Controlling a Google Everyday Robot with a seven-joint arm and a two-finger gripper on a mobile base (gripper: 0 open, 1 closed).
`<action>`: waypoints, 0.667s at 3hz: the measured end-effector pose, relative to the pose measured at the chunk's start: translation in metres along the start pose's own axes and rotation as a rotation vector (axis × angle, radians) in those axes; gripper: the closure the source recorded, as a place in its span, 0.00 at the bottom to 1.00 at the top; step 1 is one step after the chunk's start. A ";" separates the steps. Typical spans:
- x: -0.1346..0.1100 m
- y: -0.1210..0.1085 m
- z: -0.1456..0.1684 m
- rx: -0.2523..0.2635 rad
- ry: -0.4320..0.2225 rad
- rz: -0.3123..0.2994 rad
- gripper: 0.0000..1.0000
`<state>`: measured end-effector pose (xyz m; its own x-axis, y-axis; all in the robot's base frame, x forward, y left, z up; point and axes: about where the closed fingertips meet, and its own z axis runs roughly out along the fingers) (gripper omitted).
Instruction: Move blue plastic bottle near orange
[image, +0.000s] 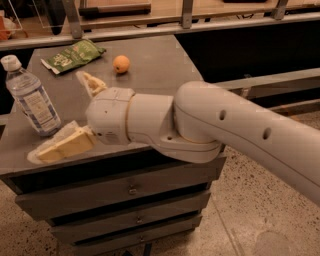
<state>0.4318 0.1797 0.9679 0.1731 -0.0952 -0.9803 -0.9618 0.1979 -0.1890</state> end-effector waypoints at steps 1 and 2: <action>0.005 -0.001 0.030 0.015 -0.003 0.041 0.00; 0.005 -0.003 0.032 0.028 0.002 0.040 0.00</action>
Offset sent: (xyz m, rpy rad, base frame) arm 0.0059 0.0230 -0.0049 0.0113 0.0301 -0.0119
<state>0.4428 0.2099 0.9614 0.1344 -0.0891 -0.9869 -0.9617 0.2284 -0.1516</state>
